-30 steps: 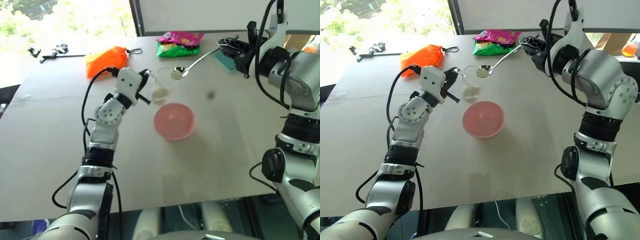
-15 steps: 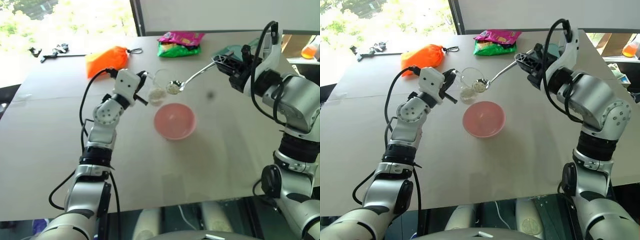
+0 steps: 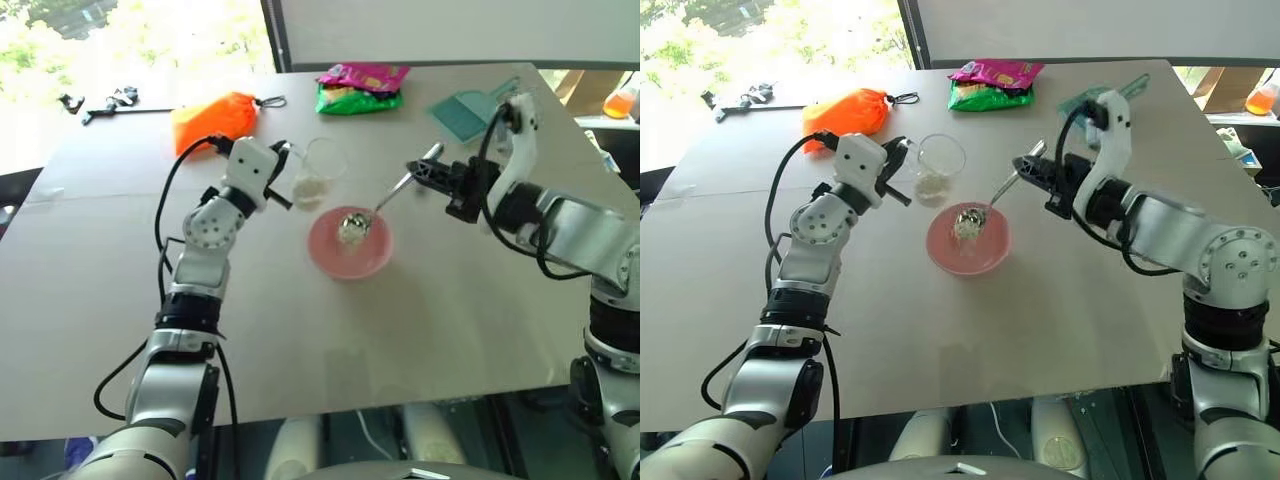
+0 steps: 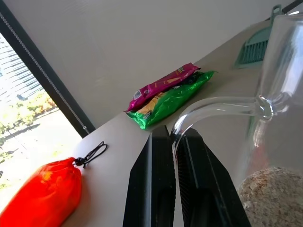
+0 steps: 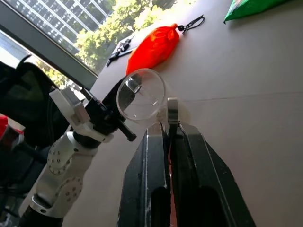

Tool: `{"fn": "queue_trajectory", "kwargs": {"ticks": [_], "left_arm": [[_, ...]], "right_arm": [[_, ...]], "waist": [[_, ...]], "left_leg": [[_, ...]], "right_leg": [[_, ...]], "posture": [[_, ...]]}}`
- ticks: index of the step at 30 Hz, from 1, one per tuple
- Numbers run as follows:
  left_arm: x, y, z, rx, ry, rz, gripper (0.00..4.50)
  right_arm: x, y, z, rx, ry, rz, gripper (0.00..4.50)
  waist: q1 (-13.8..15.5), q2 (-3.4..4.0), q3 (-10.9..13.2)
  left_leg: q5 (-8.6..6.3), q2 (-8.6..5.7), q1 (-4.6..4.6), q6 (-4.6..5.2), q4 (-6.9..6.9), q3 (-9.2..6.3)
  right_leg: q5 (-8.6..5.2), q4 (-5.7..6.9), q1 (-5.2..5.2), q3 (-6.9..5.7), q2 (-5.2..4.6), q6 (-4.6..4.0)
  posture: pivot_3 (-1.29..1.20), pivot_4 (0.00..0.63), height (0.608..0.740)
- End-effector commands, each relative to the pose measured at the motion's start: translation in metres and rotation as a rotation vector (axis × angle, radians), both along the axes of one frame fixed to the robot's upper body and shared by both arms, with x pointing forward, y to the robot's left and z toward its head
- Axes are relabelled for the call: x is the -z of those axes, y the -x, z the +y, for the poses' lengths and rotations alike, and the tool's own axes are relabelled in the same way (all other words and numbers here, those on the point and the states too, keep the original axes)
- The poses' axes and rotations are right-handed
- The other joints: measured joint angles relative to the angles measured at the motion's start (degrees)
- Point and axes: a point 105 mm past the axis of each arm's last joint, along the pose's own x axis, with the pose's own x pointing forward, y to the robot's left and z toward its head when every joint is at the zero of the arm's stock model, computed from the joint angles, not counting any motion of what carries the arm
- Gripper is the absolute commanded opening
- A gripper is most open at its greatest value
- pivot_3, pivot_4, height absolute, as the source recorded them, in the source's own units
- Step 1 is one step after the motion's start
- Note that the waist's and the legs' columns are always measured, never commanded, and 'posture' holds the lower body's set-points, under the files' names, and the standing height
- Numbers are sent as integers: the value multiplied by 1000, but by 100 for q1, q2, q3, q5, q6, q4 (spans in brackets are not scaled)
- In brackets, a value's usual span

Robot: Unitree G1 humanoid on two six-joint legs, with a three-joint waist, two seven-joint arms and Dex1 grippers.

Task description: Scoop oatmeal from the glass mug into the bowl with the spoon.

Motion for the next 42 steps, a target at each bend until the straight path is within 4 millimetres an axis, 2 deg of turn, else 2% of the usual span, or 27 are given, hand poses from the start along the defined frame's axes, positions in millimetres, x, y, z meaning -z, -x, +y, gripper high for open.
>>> {"fn": "queue_trajectory", "kwargs": {"ticks": [1, 5, 9, 14, 16, 20, 24, 26, 37, 42], "left_arm": [[-30, 6, 5, -15, 23, -102, 63], [-30, 9, 9, -27, 31, -103, 63], [-29, 14, 13, -43, 43, -97, 63], [-27, 17, 18, -58, 51, -83, 63], [-26, 17, 19, -68, 56, -72, 63], [-23, 16, 19, -75, 54, -62, 63], [-19, 17, 18, -80, 52, -54, 63], [-19, 19, 17, -77, 72, -57, 63], [-32, 32, 13, -80, 136, -103, 63], [-31, 35, 9, -74, 172, -99, 63]], "right_arm": [[-1, 13, 15, -75, 137, -199, 0], [4, 17, 22, -117, 261, -360, 0], [3, 22, 26, -161, 433, -605, 0], [-11, 32, 30, -222, 480, -838, 0], [-32, 34, 25, -199, 408, -889, 0], [-64, 21, 13, -107, 197, -798, 0], [-90, 16, 15, -100, 31, -734, 0], [-97, 12, 19, -102, -17, -705, 0], [-79, -5, 43, -136, 15, -662, 0], [-63, -13, 68, -191, 48, -648, 0]], "waist": [[4, 0, 0], [11, 0, 0], [20, -1, 0], [25, -2, 1], [34, -3, 1], [28, -5, 2], [30, -5, 1], [30, -5, 1], [18, -4, 1], [4, -4, 1]], "left_leg": [[0, 0, 0, 0, 0, -2], [0, -1, 0, 0, 1, -4], [0, -2, 0, 0, 5, -7], [0, -2, 0, -1, 6, -10], [0, -2, 0, -1, 8, -12], [0, -2, 0, -1, 13, -12], [1, -2, 0, -1, 16, -19], [1, -2, 0, -2, 14, -20], [1, -4, 0, -1, 14, -20], [1, -3, 2, -1, 14, -18]], "right_leg": [[0, 0, 0, -1, 0, 0], [0, -2, 0, -3, 0, 0], [0, -3, 1, -5, 0, 0], [0, -2, 1, -8, 0, 1], [0, -3, 4, -10, 0, 1], [0, 1, 7, -10, -1, 1], [0, 4, 8, -14, -1, 1], [0, 3, 8, -15, -1, 0], [0, 4, 7, -15, -3, 1], [0, 6, 6, -13, -2, 0]], "posture": [[0, 150, 740], [0, 150, 740], [0, 150, 740], [0, 150, 740], [0, 150, 740], [0, 150, 740], [0, 150, 740], [0, 150, 740], [0, 150, 740], [0, 150, 740]]}}
